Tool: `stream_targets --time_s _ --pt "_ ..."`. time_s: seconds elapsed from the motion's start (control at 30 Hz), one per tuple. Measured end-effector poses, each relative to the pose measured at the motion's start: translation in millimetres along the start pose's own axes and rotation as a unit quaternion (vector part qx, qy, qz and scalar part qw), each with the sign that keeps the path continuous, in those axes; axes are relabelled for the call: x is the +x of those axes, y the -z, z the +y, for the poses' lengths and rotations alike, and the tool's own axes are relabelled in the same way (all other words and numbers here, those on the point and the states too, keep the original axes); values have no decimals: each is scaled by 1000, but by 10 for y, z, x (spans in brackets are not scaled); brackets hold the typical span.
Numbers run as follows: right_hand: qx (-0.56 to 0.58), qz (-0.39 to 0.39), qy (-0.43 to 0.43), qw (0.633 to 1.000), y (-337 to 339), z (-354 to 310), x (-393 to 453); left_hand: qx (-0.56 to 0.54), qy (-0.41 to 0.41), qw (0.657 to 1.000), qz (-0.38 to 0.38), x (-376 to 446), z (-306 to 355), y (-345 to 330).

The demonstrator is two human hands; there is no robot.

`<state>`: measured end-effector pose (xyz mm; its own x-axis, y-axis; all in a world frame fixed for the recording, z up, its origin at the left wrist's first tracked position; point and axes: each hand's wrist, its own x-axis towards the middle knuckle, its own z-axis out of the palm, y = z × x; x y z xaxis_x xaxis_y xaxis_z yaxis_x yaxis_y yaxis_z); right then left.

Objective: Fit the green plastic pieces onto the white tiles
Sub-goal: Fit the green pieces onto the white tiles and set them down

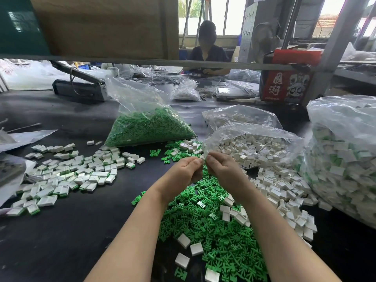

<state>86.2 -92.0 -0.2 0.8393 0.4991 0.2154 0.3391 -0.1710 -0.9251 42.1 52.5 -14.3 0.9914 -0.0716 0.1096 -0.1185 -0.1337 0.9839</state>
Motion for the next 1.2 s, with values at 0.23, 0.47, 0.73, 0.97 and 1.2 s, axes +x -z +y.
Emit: stream_targets --time_s 0.23,0.47,0.73,0.97,1.2 --pt "-7 -14 9 1000 25 -8 -18 -20 -1 1000 -23 -5 -20 12" --pt "-62 -8 24 998 -6 14 -12 3 4 999 -33 -17 -21 59" --pt "-72 -28 42 996 30 9 -27 35 15 998 -42 -40 44 77" --pt "-98 -46 54 993 47 -6 -47 40 23 997 -57 -66 69 93" --pt "-85 -76 51 992 73 -24 -61 29 34 995 -87 -78 89 169"
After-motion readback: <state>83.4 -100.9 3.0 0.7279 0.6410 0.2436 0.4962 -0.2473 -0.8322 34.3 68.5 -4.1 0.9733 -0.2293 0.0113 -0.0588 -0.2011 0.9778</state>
